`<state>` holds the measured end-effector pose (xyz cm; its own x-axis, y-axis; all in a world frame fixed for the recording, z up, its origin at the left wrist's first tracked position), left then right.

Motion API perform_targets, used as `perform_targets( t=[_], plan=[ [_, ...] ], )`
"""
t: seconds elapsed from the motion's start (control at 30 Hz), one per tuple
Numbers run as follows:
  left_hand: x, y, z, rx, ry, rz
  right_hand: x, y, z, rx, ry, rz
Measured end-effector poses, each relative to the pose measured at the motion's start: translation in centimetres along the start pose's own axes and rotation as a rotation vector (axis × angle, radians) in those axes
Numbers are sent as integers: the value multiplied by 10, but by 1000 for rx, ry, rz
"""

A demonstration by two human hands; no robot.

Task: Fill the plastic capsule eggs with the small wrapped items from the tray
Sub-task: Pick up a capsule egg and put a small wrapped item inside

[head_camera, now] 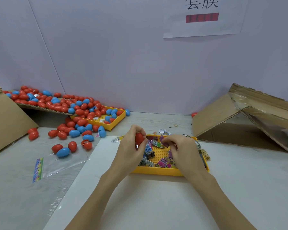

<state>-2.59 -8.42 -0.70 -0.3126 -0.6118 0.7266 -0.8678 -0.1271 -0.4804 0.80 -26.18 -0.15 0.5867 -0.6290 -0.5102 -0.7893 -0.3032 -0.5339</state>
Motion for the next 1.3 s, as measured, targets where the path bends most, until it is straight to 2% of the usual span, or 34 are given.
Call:
perform_targets(
  t=[0.23, 0.4, 0.6, 0.77, 0.97, 1.13, 1.3],
  plan=[
    [3, 1, 1, -22, -12, 8, 5, -3, -2, -24, 78, 101],
    [6, 2, 3, -45, -26, 21, 2, -3, -5, -10, 67, 108],
    [20, 8, 14, -131, -81, 159, 2, 3, -6, 65, -284, 199],
    [24, 8, 15, -115, -146, 200, 5, 6, 5, -35, -689, 382],
    [34, 10, 13, -96, -77, 268, 13, 10, 13, -149, -1005, 607],
    [38, 13, 13, -20, -150, 319, 15, 13, 16, -106, -1080, 722],
    [45, 14, 10, 47, -78, 347, 12, 16, 18, -157, -1121, 734]
  ],
)
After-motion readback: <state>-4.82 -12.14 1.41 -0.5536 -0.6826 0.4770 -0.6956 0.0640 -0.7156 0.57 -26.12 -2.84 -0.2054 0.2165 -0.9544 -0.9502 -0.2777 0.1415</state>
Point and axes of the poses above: each hand's wrist, its own y-axis away from the middle knuckle, its own z-axis out of the palm, x = y × z, the point moved 6 cm from there along -y, towards the middle knuckle, and after that the axes turned 2 degrees about -z, right-handed, at the moved point
